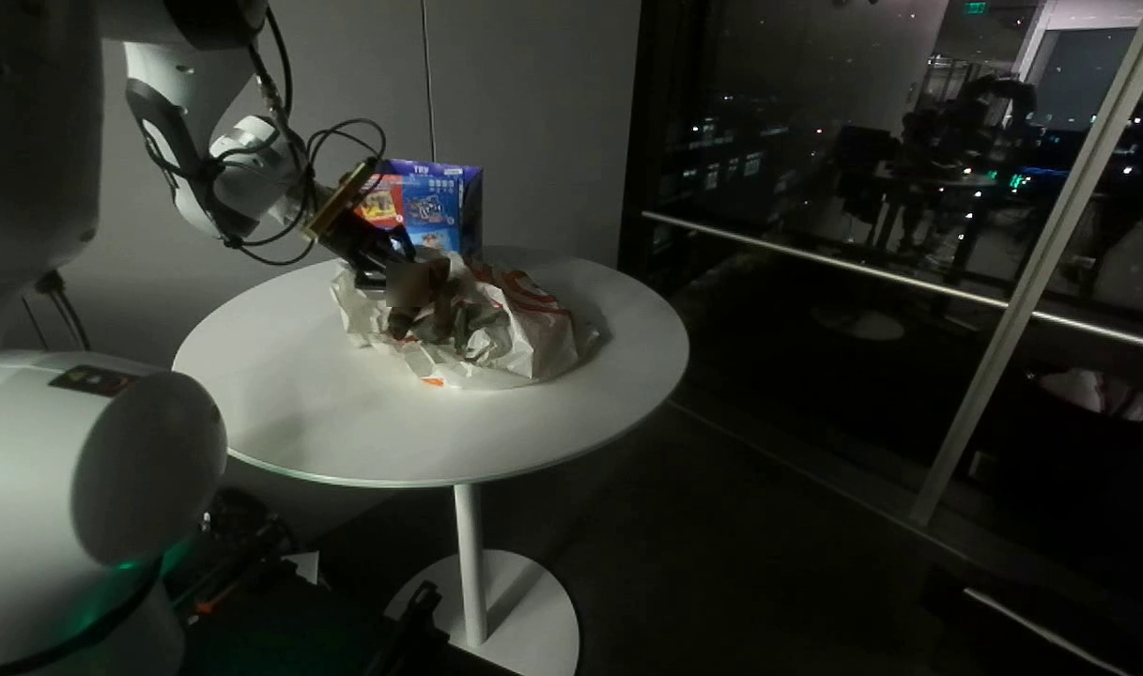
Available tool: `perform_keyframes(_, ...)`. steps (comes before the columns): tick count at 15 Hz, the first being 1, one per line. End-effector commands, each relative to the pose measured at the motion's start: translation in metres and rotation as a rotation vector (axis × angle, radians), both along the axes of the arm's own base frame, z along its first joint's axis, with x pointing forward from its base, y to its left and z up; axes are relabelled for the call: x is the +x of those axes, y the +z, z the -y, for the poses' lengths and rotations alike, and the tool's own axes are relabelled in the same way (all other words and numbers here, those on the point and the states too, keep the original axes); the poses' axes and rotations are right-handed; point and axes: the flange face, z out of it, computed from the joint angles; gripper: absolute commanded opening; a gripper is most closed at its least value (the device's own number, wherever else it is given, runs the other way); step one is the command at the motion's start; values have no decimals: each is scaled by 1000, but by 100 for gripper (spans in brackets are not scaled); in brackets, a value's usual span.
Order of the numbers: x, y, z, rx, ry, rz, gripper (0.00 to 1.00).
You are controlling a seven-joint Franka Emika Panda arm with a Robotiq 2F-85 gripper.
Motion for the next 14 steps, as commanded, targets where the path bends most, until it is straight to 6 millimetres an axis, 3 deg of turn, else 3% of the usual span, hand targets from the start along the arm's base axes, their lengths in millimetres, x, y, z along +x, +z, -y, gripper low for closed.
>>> perform_keyframes(1,16,-12,4,-1,84,-20,10)
perform_keyframes(6,32,-18,15,285,141,-121,12)
perform_keyframes(7,35,-17,18,333,151,-138,42)
perform_keyframes(8,37,-14,20,380,163,-155,43)
perform_keyframes(10,38,-5,24,426,160,-176,57)
perform_keyframes(14,8,41,19,281,113,-160,86)
